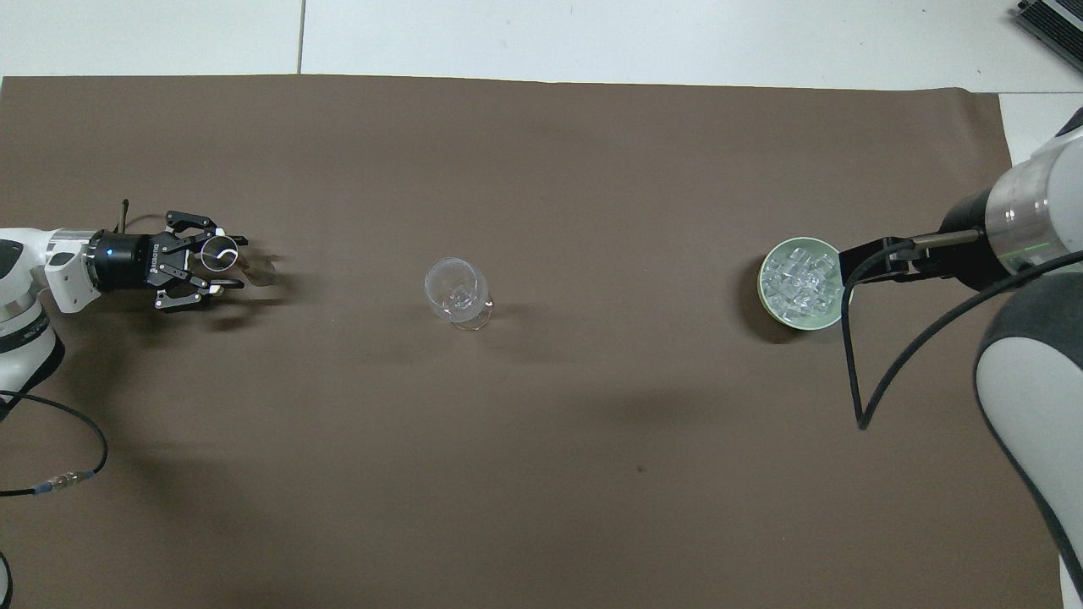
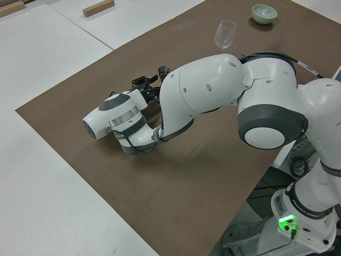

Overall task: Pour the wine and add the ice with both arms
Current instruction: 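Reach the left gripper to the small metal jigger, then grasp the metal jigger with the left gripper and lift it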

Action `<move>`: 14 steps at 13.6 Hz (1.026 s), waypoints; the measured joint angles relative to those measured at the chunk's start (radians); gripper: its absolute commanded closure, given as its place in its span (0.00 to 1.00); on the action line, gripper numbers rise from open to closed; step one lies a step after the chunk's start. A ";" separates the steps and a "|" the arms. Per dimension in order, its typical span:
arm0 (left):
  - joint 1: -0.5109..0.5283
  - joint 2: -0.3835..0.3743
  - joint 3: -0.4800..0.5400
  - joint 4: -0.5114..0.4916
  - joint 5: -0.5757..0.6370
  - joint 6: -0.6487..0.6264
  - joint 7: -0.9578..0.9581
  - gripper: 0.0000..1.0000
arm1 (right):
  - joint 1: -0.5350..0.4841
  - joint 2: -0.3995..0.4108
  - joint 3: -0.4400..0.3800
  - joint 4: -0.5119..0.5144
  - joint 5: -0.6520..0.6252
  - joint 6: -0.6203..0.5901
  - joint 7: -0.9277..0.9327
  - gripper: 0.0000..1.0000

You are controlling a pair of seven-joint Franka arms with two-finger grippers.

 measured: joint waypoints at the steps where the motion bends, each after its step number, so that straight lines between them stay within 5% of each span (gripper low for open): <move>1: -0.002 0.000 -0.001 -0.001 0.000 0.000 0.000 0.39 | 0.000 0.000 0.000 0.000 0.000 0.000 0.000 0.00; 6: -0.003 0.000 0.001 -0.002 -0.001 -0.001 0.001 0.58 | 0.000 0.000 0.000 0.000 0.000 0.000 0.000 0.00; 11: 0.000 0.000 0.003 -0.002 -0.001 -0.002 0.002 0.59 | 0.000 0.000 0.000 0.000 0.000 0.000 0.000 0.00; 14: 0.000 0.000 0.003 -0.002 -0.001 -0.004 0.002 0.71 | 0.000 0.000 0.000 0.000 0.000 0.000 0.000 0.00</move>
